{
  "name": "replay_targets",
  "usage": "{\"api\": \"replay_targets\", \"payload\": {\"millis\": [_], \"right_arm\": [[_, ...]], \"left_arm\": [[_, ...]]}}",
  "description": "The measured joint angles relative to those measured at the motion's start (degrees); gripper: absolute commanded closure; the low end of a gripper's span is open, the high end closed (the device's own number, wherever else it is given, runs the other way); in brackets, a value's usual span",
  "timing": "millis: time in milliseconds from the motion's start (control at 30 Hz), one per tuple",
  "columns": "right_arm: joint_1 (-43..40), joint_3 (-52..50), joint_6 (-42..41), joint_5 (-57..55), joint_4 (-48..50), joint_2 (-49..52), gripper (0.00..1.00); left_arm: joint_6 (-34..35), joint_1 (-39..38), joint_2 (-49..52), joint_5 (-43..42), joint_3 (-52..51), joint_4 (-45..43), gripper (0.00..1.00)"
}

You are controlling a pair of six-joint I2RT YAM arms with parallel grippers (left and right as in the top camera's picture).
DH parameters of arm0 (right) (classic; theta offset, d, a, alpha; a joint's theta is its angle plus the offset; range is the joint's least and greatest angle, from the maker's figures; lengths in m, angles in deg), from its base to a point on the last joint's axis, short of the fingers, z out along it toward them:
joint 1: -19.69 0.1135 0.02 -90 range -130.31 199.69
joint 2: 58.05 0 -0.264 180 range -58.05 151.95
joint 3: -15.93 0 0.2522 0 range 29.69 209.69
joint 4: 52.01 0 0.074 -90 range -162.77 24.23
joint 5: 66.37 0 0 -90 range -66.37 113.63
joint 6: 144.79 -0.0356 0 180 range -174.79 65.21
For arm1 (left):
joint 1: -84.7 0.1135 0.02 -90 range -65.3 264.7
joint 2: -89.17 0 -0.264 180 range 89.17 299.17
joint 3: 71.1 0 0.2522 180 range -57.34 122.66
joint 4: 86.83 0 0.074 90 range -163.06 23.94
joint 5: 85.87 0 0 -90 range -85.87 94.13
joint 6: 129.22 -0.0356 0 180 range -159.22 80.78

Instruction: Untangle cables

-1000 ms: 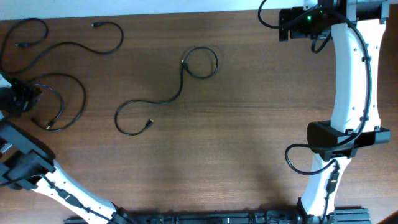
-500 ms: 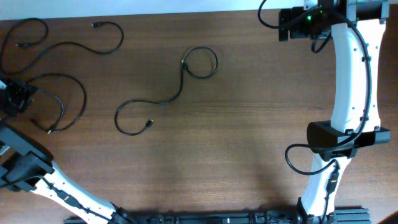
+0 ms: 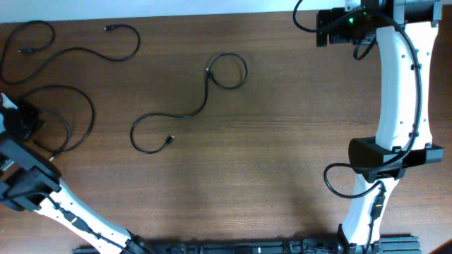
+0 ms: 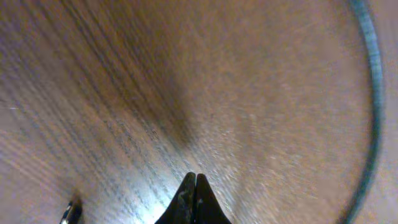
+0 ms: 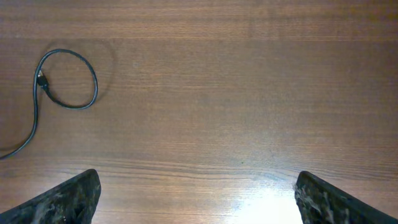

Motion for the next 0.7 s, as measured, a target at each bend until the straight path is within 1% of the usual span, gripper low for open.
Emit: {"api": "replay_targets", "payload": {"millis": [333, 433, 500, 533, 567, 600, 633, 667, 700], "right_arm": [[0.00, 0.00, 0.00, 0.00, 0.00, 0.00, 0.03], [0.00, 0.00, -0.02, 0.00, 0.00, 0.00, 0.03], [0.00, 0.00, 0.02, 0.00, 0.00, 0.00, 0.02], [0.00, 0.00, -0.02, 0.00, 0.00, 0.00, 0.02], [0.00, 0.00, 0.00, 0.00, 0.00, 0.00, 0.02], [0.00, 0.00, 0.02, 0.00, 0.00, 0.00, 0.03], [0.00, 0.00, 0.00, 0.00, 0.00, 0.00, 0.02], [0.00, 0.00, -0.02, 0.00, 0.00, 0.00, 0.03], [0.00, 0.00, 0.00, 0.00, 0.00, 0.00, 0.02]], "left_arm": [[1.73, 0.17, 1.31, -0.48, 0.37, 2.10, 1.00], [1.75, 0.24, 1.25, -3.74, 0.87, 3.41, 1.00], [1.77, 0.39, -0.04, -9.38, 1.07, 3.43, 1.00], [1.79, 0.39, -1.68, -12.31, 1.11, 3.41, 0.92], [1.92, 0.39, -3.54, -14.34, 1.20, 3.39, 0.79], [1.88, 0.37, -5.18, -15.63, 1.29, 3.41, 0.56], [2.14, 0.37, -6.84, -16.59, 1.53, 3.56, 0.39], [2.47, 0.37, -8.83, -17.38, 1.99, 4.22, 0.37], [2.56, 0.39, -10.32, -17.51, 2.56, 5.22, 0.38]]}}
